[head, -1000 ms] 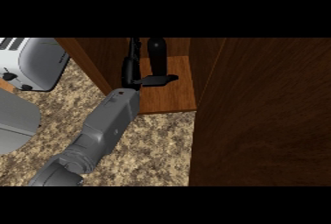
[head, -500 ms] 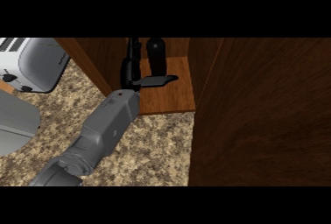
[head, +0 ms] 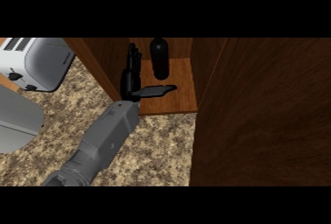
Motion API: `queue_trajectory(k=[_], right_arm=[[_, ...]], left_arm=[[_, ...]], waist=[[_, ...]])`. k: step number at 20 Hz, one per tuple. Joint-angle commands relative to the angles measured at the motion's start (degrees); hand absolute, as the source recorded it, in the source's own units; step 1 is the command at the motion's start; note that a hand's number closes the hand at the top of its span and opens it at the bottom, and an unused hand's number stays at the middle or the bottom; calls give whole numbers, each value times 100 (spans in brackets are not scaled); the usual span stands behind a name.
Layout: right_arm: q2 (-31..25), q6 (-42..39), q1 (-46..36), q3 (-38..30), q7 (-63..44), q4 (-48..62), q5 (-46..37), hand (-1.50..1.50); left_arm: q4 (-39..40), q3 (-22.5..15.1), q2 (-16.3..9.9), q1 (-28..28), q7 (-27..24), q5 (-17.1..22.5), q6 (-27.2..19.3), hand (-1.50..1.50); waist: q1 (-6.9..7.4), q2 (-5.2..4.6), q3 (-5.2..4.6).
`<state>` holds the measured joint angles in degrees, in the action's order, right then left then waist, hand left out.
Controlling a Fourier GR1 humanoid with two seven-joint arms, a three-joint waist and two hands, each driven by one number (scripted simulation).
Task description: Pick up the wine, place it into the cabinet and close the cabinet
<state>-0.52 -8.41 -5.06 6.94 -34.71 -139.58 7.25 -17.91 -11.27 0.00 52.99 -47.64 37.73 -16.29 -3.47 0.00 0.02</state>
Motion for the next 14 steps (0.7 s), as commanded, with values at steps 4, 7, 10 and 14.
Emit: queue_trajectory(k=[4, 7, 10, 14], right_arm=[[-102, 171, 176, -139, -356, -668, 125, -150], [-82, 204, 142, 8, -271, -606, -4, -150], [-137, 238, -109, -171, -200, -216, -67, -150], [-283, 224, 196, -375, -556, -816, 238, -150]], left_arm=[[-1815, -1621, 0, -1409, 110, 731, -974, -150], [-2618, -2254, 0, -1681, 297, 963, -1608, -150], [-3687, -2772, 0, -2149, 413, 776, -2241, -150], [-4545, -2829, -12, -2704, 672, 198, -2408, -150]], waist=[[183, 48, -2], [243, 21, -2], [340, 35, -1], [375, 36, 0]])
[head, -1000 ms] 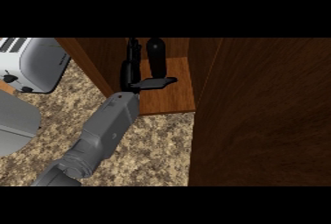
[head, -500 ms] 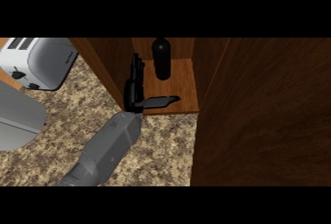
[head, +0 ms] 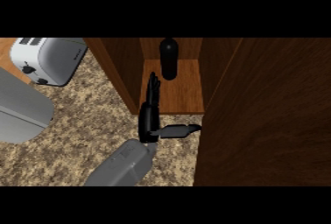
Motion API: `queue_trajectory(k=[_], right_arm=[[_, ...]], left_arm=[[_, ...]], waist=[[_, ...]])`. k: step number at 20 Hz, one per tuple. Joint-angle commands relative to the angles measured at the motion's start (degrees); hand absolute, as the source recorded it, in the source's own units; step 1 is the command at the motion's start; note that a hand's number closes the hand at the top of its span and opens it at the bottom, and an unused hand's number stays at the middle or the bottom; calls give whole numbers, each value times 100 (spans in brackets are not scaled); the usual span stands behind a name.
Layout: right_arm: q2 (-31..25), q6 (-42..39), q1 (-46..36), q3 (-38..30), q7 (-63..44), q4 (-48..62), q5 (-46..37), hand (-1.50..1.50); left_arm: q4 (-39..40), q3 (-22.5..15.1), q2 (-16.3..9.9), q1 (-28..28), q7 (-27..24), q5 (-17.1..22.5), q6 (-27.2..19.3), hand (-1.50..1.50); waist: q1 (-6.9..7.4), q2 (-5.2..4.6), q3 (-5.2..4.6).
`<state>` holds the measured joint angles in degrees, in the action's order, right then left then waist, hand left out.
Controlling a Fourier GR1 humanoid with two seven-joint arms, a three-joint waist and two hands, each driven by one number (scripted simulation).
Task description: Pick up the wine, place it into the cabinet and close the cabinet
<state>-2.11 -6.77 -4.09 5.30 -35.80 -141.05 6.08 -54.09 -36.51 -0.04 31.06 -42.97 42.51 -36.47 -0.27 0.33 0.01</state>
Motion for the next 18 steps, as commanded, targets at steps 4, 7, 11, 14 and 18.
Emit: queue_trajectory(k=[4, 7, 11, 14, 18], right_arm=[[-82, 18, 101, -188, -220, -576, 320, -150], [-29, -25, 185, -75, -73, -433, 231, -150], [133, 205, -77, 198, -190, -219, -147, -150], [15, 24, 170, 35, -148, -464, 191, -150], [-229, -157, -3, -397, -387, -519, 789, -150]], left_arm=[[-1778, -560, -33, -1002, 323, -482, -659, -150], [-2593, -927, -267, -1594, 476, -781, -1100, -150], [-3475, -1008, -710, -2169, 734, -1024, -1325, -150], [-3811, -865, -781, -2308, 910, -1226, -1398, -150], [-4748, -1056, -1379, -2884, 1035, -1294, -1147, -150]], waist=[[45, -7, 0], [61, -8, 0], [69, -14, -2], [31, -20, 0], [43, -17, 0]])
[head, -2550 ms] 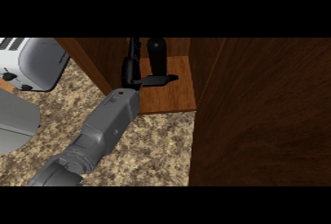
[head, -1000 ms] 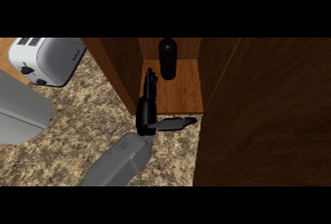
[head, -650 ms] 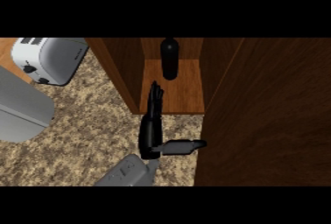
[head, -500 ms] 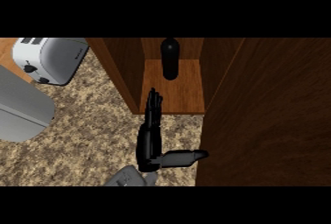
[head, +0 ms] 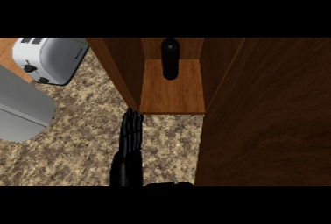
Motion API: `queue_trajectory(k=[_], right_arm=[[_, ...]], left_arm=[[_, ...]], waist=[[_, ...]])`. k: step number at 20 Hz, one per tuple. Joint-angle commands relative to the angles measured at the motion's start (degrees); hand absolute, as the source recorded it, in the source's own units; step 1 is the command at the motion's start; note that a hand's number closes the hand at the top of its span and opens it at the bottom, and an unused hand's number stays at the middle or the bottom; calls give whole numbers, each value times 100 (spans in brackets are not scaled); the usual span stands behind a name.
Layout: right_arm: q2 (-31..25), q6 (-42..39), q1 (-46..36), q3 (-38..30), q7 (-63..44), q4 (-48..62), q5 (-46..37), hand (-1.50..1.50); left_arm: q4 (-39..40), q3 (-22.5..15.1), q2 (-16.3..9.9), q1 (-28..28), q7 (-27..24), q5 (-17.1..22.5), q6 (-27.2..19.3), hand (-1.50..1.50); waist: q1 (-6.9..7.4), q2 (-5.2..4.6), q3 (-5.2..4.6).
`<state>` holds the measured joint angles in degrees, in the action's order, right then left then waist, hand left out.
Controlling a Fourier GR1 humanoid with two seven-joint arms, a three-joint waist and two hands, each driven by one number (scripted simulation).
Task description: Pick up the wine, place it into the cabinet and close the cabinet
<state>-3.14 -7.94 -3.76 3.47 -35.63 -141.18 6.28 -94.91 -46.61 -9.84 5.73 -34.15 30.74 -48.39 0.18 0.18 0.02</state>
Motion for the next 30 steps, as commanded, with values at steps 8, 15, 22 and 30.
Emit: queue_trajectory(k=[8, 15, 22, 30], right_arm=[[-99, -464, 221, 307, -495, -315, 833, 150], [-104, -743, 475, 400, -350, -456, 908, 150], [289, -557, 926, 1365, -917, -504, 1087, 150], [98, -919, 991, 2548, -1037, -844, 758, 150]], left_arm=[[-1861, -14, -1517, -1173, 213, -51, 699, -150], [-2265, 553, -2198, -1612, 124, 195, 1460, -150], [-2429, 1119, -2436, -1975, -17, 473, 1718, -150], [-2438, 2528, -3047, -2386, -119, 1429, 2596, -150]], waist=[[15, 2, -1], [-12, -6, -3], [-4, 1, -5], [-19, 18, -10]])
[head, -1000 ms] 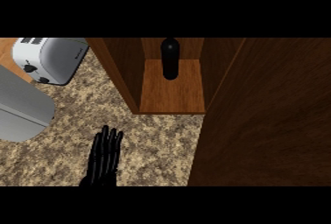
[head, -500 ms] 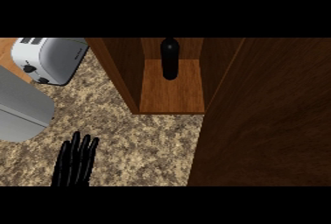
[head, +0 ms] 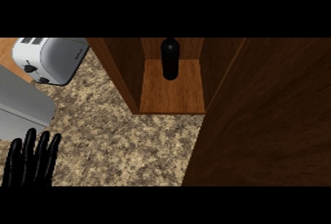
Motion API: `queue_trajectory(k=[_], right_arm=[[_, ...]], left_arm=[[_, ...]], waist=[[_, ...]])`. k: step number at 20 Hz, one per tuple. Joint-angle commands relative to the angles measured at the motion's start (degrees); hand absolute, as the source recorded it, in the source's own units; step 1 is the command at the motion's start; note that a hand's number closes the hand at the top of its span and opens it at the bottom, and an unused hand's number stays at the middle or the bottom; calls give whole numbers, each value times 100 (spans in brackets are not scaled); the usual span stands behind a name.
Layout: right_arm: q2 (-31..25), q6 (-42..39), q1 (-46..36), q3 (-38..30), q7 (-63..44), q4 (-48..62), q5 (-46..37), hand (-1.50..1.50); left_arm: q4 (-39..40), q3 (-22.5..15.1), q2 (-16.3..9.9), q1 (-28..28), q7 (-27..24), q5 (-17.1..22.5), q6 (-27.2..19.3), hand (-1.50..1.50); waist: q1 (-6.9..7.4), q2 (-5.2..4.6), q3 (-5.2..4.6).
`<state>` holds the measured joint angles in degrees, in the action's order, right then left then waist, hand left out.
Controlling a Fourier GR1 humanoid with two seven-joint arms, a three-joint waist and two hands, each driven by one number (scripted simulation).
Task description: Pick up the wine, place it into the cabinet and close the cabinet
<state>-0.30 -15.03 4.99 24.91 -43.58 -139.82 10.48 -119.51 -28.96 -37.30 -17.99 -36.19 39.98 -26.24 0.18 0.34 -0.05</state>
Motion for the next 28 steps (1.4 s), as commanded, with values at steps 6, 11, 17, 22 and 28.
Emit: queue_trajectory(k=[6, 11, 17, 22, 28], right_arm=[[30, 453, 69, 1902, -250, -902, -551, 150], [29, 1208, -195, 2838, -202, -629, -1194, 150], [12, 2022, -694, 3044, 155, -210, -1534, 150], [12, 2589, -1385, 3343, 427, 423, -1820, 150], [-1, 3530, -2538, 2996, 395, 1034, -1979, 150]], left_arm=[[-190, 1007, -397, -514, 131, 505, 543, -150], [144, 1706, -620, -534, 292, 950, 1166, -150], [200, 2034, -852, -935, 216, 1110, 1772, -150], [317, 2311, -866, -516, 561, 1417, 1757, -150], [-2, 2272, -805, -679, 731, 1471, 1956, -150]], waist=[[-18, 11, -2], [-23, 10, -7], [65, 35, -19], [26, 15, -21], [173, -4, -12]])
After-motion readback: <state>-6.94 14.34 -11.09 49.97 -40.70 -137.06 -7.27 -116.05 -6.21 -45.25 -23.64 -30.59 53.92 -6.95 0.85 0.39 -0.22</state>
